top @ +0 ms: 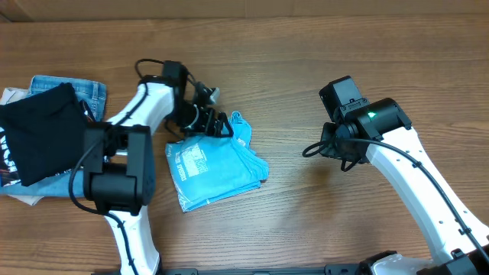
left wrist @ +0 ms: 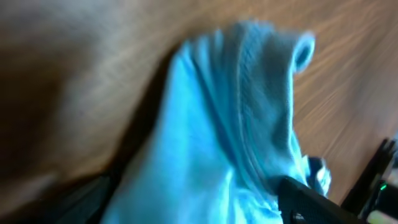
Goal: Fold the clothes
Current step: 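Grasp the folded light-blue shirt's edge with the left gripper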
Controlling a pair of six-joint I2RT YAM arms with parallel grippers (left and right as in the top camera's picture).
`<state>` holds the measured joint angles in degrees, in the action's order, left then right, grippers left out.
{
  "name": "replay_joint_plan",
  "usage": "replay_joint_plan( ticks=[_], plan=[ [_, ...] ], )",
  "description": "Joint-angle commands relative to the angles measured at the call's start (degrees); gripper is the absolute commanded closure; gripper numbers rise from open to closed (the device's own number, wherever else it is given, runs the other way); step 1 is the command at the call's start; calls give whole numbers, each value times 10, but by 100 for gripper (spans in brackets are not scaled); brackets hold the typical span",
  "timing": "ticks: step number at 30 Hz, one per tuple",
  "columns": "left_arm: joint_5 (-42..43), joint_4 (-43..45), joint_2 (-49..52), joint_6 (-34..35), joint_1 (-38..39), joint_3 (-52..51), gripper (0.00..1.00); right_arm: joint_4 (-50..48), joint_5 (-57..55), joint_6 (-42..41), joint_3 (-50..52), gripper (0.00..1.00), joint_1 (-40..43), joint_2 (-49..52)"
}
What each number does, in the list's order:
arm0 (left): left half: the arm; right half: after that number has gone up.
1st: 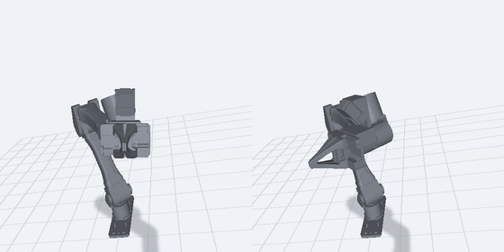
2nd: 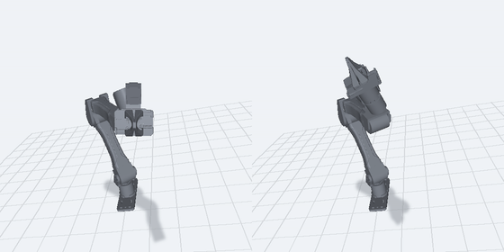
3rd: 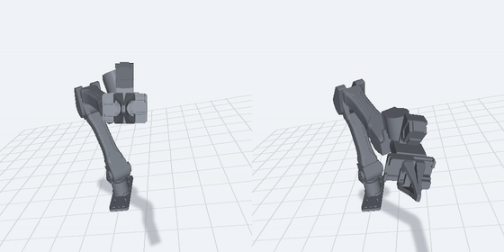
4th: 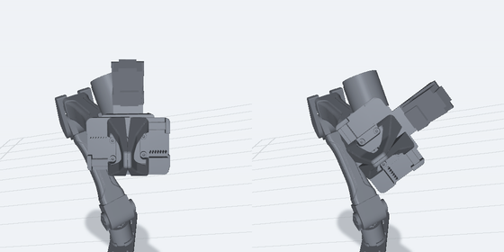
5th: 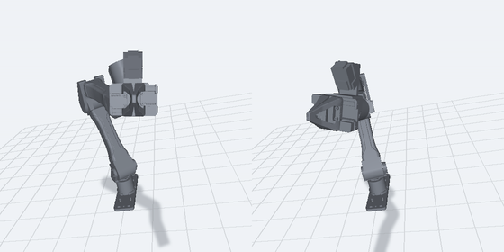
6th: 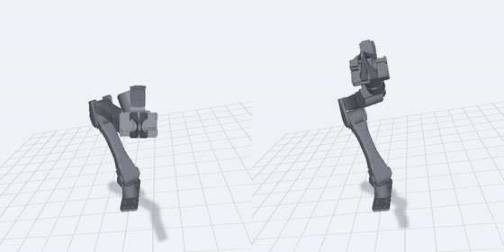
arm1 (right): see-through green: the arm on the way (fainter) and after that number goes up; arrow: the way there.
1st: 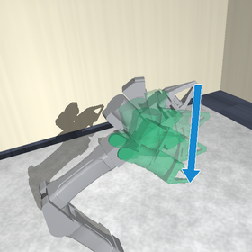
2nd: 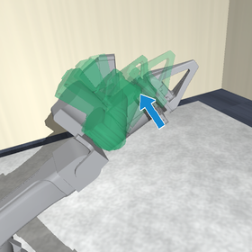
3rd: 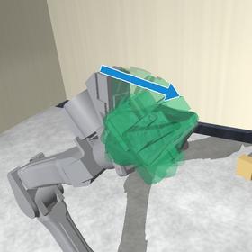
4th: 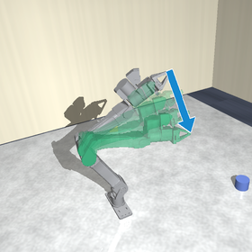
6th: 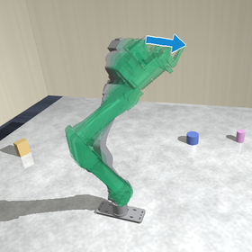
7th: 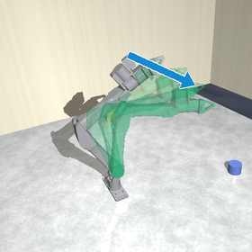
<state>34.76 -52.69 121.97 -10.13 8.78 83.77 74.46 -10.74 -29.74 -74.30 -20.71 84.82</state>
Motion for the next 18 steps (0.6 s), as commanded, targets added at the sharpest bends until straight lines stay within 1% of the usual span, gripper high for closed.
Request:
replay_joint_plan(
  ticks=[1, 4, 5, 8, 9, 12, 14, 16, 18],
  plan=[
    [-111, -20, 34, -17, 17, -9, 25, -2, -2, 1, -11, 57, 2, -3],
    [-127, -20, 34, -17, 24, -9, 43, -2, -2, 1, -11, 57, 2, -3],
    [-127, -19, 34, -17, 24, -9, 50, -2, -2, 1, -11, 57, 2, -3],
    [-125, -21, 34, -17, 25, -9, 65, -2, -2, 1, -11, 57, 2, -3],
    [-125, -22, 34, -17, 25, -9, 68, -2, -2, 1, -11, 57, 2, -3],
    [-123, -26, 34, -17, 25, -9, 71, -2, -2, 1, -11, 57, 2, -3],
    [-122, -26, 34, -17, 25, -9, 78, -2, -2, 1, -11, 57, 2, -3],
    [-122, -29, 34, -17, 25, -9, 96, -2, -2, 1, -11, 57, 2, -3],
    [-123, -36, 34, -17, 25, -8, 96, -2, -2, 1, -11, 57, 2, -3]
  ],
)
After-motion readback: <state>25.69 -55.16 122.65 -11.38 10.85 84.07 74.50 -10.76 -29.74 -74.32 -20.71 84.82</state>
